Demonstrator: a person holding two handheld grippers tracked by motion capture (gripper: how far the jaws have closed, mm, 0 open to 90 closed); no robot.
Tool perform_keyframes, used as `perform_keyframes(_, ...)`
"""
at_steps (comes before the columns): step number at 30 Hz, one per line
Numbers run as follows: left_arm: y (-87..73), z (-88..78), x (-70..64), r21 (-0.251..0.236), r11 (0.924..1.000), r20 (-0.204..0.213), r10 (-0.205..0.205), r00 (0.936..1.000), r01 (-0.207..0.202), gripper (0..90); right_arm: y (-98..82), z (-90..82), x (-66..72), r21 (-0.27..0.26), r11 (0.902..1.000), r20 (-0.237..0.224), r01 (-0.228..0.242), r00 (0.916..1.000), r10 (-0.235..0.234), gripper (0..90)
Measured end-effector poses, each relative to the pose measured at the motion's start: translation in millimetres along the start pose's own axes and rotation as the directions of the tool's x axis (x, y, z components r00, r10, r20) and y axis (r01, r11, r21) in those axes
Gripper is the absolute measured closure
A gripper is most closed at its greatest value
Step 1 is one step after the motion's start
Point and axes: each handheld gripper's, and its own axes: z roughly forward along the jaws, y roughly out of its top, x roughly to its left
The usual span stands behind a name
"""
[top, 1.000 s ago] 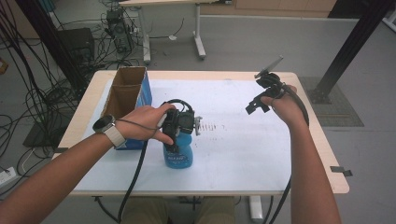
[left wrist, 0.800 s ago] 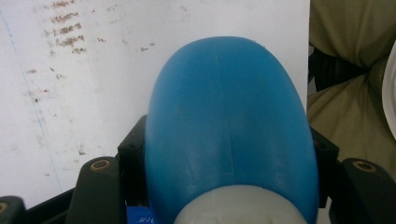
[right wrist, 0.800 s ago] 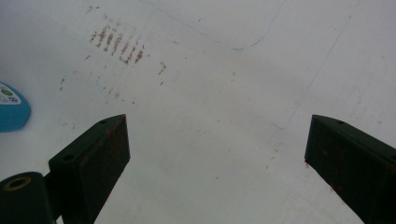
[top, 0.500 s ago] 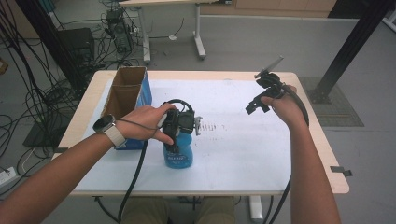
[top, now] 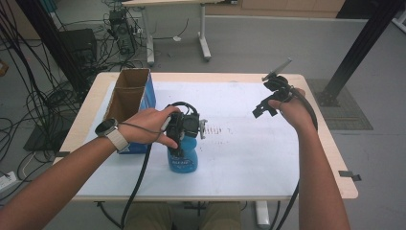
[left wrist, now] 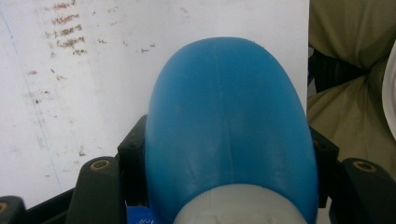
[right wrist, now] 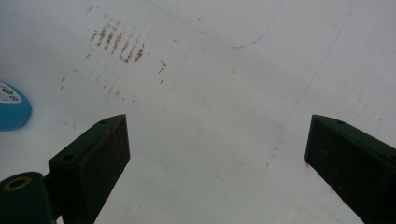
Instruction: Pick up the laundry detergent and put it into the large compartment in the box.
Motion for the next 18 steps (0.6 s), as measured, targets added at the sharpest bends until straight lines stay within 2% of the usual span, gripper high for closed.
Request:
perform_keyframes(9,6.7,-0.5,-3.2,0.027,0.9996,-0.01,0.002,0.9999,-0.001,37.4,-4.4,-4.0,-1.6,-0.005,1.0,0.003,-0.007,1.0,0.007,6.6)
perform_keyframes(18,3.2,-1.3,-6.1,0.001,0.9997,-0.016,-0.024,0.9996,0.024,37.6,-6.6,-6.0,-1.4,-0.011,0.9999,0.004,-0.007,1.0,0.007,6.6)
